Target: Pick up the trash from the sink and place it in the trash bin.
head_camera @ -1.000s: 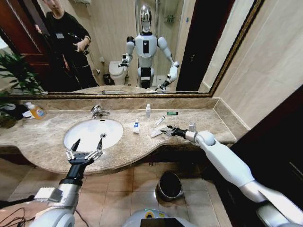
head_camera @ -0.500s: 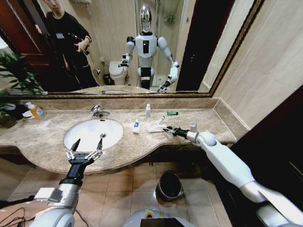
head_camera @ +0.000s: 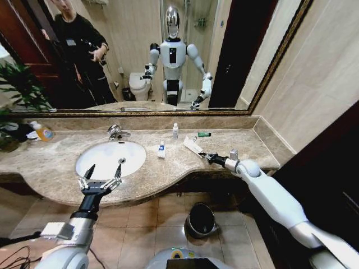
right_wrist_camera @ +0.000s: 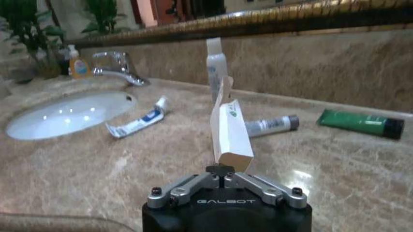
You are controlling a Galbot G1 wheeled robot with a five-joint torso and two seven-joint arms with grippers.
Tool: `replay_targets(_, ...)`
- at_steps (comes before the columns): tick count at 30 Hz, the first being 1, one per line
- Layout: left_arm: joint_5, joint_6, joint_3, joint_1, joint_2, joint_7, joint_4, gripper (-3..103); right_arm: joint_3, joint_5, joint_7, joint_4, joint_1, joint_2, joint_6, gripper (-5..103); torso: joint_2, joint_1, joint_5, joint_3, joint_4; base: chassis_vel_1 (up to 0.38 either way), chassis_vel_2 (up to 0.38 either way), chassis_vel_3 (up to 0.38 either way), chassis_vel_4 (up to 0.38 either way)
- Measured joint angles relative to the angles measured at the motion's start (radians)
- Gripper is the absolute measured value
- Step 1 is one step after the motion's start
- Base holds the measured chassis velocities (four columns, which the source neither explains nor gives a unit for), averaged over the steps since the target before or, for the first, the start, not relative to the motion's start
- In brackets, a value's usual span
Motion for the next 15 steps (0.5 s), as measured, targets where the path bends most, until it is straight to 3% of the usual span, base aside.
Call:
replay_targets(9,0.000,0.000,0.000,0.000,0.000,0.000,0.000,100,0.163,0.087,-0.012,0.120,-0.152,-0.034,0.028,0,0.000,0.000,0.0002,0.000,0.0001,0.000,0.000,0.000,0.000)
replay_targets(15,0.000,0.000,0.000,0.000,0.000,0.000,0.000,100,0.297,0.172,-0.031,0.218,-0.314,-0.117,0.100,0,0.000,0.000,0.0000,0.000,0.0000,0.000,0.000,0.000,0.000)
